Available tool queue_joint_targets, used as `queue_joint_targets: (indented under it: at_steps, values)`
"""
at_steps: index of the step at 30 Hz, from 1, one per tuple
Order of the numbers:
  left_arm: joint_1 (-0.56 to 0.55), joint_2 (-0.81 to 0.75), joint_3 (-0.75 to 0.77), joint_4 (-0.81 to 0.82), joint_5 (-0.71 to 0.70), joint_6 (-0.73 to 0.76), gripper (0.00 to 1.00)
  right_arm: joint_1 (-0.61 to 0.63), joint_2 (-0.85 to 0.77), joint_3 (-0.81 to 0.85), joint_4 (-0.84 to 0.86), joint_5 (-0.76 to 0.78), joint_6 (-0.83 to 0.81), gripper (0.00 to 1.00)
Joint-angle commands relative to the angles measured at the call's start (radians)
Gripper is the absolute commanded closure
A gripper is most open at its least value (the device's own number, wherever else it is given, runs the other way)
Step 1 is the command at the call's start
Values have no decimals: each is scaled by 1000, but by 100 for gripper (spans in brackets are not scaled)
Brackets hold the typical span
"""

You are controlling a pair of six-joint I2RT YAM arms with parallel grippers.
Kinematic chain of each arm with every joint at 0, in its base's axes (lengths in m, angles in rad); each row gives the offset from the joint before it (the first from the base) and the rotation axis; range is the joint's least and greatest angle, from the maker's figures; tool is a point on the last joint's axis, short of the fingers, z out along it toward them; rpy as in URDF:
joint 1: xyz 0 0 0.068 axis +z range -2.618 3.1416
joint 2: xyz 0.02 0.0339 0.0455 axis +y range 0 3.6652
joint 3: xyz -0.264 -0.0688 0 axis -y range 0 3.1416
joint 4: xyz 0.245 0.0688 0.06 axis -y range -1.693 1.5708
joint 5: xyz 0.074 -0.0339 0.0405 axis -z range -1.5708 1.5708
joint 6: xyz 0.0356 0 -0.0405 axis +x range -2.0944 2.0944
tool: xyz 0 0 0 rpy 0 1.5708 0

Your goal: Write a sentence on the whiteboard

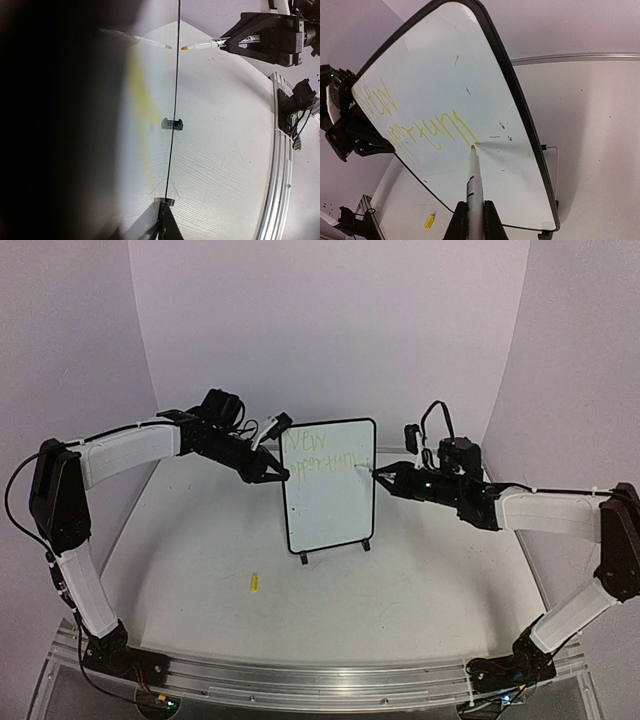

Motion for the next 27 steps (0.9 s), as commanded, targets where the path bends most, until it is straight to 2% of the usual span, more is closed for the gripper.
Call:
queue_joint_targets:
  at_steps: [1, 7, 15, 27]
  values:
    - [-5, -4, -16, -68, -87, 47, 100, 7, -70, 20, 59, -28, -6, 100]
    - [-5, 2, -17, -67, -86, 46, 100, 7, -50, 82, 45, 30, -25, 100]
    - [-5, 2, -15, -69, -91, 47, 100, 7, 18, 137, 41, 13, -31, 100]
    - [-5, 2, -16, -69, -91, 49, 100, 7, 34, 119, 42, 74, -4, 100]
